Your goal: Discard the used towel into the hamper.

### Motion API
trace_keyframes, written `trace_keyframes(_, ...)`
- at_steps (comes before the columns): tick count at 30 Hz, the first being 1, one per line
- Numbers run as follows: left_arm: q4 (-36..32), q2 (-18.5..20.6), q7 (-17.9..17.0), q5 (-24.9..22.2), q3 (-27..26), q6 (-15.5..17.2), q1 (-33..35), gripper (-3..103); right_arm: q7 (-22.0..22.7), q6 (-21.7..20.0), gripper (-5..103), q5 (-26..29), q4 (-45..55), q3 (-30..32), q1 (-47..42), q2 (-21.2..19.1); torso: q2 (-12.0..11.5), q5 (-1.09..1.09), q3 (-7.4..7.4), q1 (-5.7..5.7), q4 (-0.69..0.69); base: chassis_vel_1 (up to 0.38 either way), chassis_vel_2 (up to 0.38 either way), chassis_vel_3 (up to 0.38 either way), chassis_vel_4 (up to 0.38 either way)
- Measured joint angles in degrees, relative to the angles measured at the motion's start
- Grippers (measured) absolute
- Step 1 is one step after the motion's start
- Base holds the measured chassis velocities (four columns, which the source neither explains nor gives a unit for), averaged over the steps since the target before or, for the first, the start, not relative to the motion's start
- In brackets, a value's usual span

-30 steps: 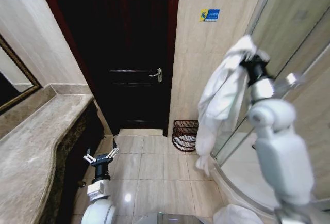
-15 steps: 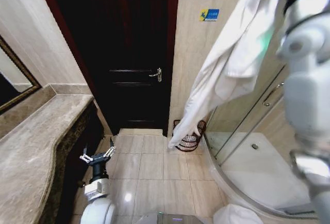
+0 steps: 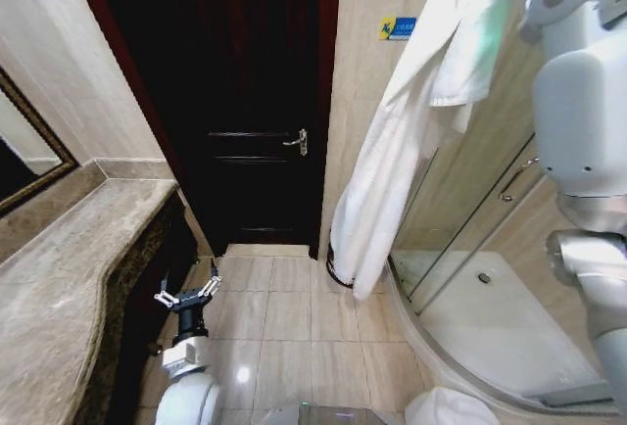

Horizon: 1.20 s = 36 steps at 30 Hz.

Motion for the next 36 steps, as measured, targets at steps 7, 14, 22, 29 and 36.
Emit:
trace_keyframes(7,0.2,0.0,0.3,-0.2,-1.0,-0.9,0.0,100,1.0,-0.3,1,2.5,-0.9,-0.7,1.0,0.6,0.0,0.0,-0.01,-0.02,-0.01,-0.04,0.044,0.036,-0.047)
trace_keyframes(14,0.3,0.1,0.6,-0.2,-1.4,-1.3,0.0,100,0.6,-0.3,1,3.1,-1.8,-1.7,2.8,-0.8,0.0,0.02,0.0,0.02,0.0,-0.157,0.148,0.16,-0.162)
trace_keyframes(22,0.3,-0.2,0.6,-0.1,-1.3,-1.7,0.2,100,-0.1,-0.5,1,3.2,-2.4,-2.0,4.4,-1.2,0.0,0.02,0.01,0.05,0.0,-0.24,0.229,0.241,-0.227)
trace_keyframes(29,0.3,-0.4,0.6,-0.1,-1.5,-2.3,0.7,100,-0.1,-1.5,1,2.8,-0.4,-2.0,4.9,-1.6,0.0,-0.01,0.02,0.08,0.05,-0.119,0.139,0.061,-0.091)
trace_keyframes(36,0.4,-0.3,0.6,-0.1,-1.7,-2.5,0.8,100,-1.9,-1.8,1,0.1,-2.2,-1.7,3.8,-2.1,0.0,0.02,-0.03,-0.06,-0.04,0.008,-0.026,-0.024,0.023)
